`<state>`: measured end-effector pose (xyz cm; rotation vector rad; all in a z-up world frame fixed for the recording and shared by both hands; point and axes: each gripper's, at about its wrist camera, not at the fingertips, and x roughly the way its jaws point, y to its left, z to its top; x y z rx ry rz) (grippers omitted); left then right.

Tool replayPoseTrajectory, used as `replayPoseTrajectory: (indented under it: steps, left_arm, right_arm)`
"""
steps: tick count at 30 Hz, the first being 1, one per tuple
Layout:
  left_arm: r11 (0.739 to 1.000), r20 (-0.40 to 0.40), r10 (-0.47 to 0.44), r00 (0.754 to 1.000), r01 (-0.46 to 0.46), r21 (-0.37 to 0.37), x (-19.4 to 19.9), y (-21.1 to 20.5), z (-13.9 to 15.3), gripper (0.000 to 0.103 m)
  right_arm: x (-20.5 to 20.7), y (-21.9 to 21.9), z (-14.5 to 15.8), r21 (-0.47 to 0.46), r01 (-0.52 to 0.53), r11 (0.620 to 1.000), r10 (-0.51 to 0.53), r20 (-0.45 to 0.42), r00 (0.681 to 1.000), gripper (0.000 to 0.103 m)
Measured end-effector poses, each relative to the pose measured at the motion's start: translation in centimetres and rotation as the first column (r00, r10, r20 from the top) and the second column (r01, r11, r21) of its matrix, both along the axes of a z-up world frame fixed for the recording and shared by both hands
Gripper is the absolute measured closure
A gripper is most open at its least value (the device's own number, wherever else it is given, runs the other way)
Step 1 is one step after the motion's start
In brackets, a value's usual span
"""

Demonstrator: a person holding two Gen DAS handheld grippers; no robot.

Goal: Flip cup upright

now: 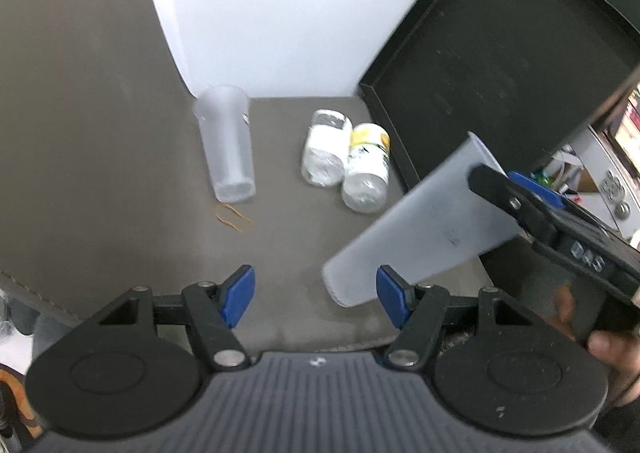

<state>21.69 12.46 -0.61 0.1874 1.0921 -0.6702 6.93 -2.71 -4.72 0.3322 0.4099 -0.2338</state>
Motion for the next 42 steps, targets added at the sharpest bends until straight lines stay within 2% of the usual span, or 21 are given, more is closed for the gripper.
replayPoseTrajectory:
  steps: [9, 16, 20, 26, 36, 39, 40, 42]
  left_arm:
    - [0.998, 0.046, 0.042, 0.998, -0.039, -0.052, 2.0, -1.0, 2.0, 0.038]
    - [0.994, 0.060, 0.020, 0.998, -0.013, -0.112, 2.3, -3.2, 3.2, 0.038]
    - [0.990, 0.050, -0.008, 0.999, 0.015, -0.139, 2.2, -4.1, 3.1, 0.038]
    - [0.989, 0.014, -0.038, 0.999, 0.040, -0.140, 2.2, -5.0, 1.8, 0.038]
    - [0.990, -0.057, -0.040, 0.998, 0.032, -0.141, 3.2, -5.6, -0.8, 0.038]
    - [0.988, -0.072, -0.048, 0.996, 0.037, -0.147, 3.7, -5.9, -1.5, 0.044]
    - [0.988, -0.075, -0.047, 0.996, 0.036, -0.149, 3.8, -5.9, -1.6, 0.049]
    - [0.989, -0.088, -0.049, 0.995, 0.036, -0.144, 4.1, -5.9, -2.0, 0.054]
  right_arm:
    - [0.3, 1.8, 1.4, -0.172, -0.062, 0.983, 0.054, -0.055, 0.997, 0.017]
    - [1.0, 3.6, 1.0, -0.242, -0.121, 0.963, 0.095, -0.118, 0.988, 0.017]
    - [1.1, 4.1, 0.6, -0.255, -0.135, 0.958, 0.102, -0.139, 0.985, 0.017]
    - [1.4, 4.0, 0.5, -0.245, -0.136, 0.960, 0.100, -0.154, 0.983, 0.017]
    - [2.4, 4.3, -0.1, -0.251, -0.161, 0.955, 0.123, -0.161, 0.979, 0.017]
    - [2.4, 4.6, -0.3, -0.247, -0.167, 0.954, 0.132, -0.154, 0.979, 0.016]
    - [2.4, 4.6, -0.3, -0.243, -0.170, 0.955, 0.136, -0.150, 0.979, 0.016]
    - [2.4, 4.7, -0.4, -0.232, -0.174, 0.957, 0.144, -0.139, 0.980, 0.016]
